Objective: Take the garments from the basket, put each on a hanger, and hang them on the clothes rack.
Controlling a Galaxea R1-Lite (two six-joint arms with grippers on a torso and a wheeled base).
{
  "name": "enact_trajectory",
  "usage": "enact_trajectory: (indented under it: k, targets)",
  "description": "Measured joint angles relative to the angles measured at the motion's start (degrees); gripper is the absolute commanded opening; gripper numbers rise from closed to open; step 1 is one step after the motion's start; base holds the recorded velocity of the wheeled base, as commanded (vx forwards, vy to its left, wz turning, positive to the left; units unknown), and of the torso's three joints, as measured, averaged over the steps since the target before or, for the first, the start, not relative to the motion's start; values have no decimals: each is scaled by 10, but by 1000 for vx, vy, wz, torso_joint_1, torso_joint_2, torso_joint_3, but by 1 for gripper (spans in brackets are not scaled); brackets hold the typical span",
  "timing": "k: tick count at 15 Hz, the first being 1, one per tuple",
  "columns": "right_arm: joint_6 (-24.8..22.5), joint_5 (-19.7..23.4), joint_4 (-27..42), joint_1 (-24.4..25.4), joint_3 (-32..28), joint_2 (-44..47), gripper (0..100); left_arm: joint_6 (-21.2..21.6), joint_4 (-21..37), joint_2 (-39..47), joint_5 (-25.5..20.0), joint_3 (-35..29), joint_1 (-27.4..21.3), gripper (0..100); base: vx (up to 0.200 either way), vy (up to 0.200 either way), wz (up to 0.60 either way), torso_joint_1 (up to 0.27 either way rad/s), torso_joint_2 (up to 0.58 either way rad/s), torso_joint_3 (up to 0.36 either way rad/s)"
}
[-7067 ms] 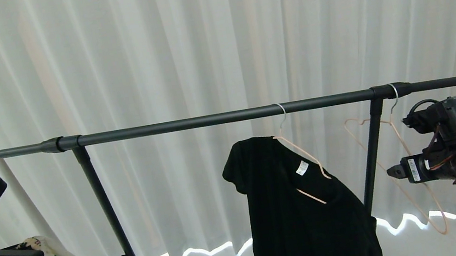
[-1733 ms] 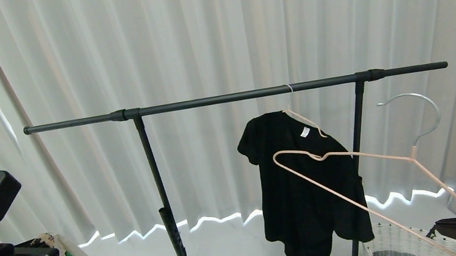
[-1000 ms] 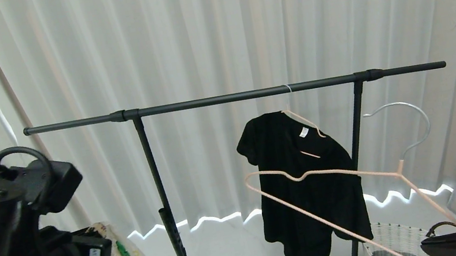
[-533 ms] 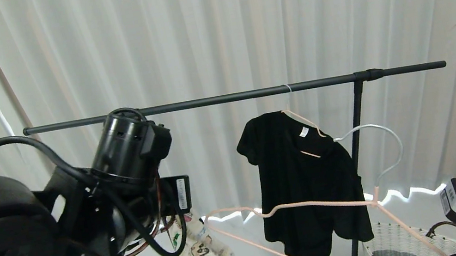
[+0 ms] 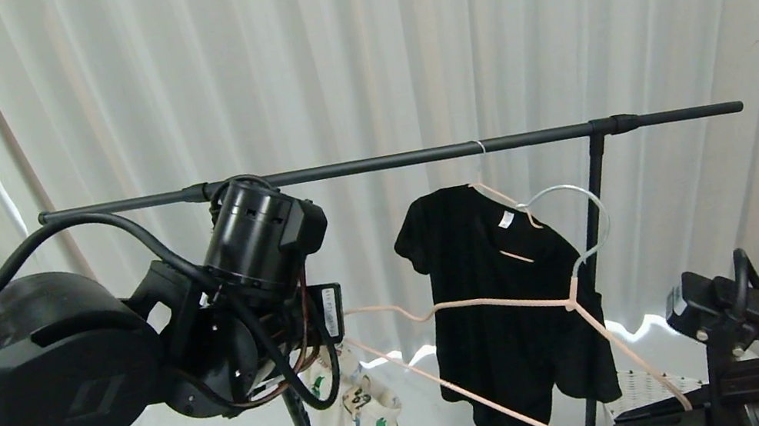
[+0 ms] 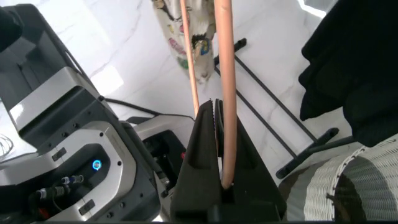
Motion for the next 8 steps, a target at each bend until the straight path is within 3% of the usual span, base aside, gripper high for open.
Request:
enact_trajectory:
  k: [3,8]
  targets:
    - [0,0,1,3,-4,5,0,0,0,15,33,-12,18,0,0,0,0,0,0,0]
    - [0,1,2,10,-25,14,0,0,0,26,38,-19,21,0,0,0,0,0,0,0]
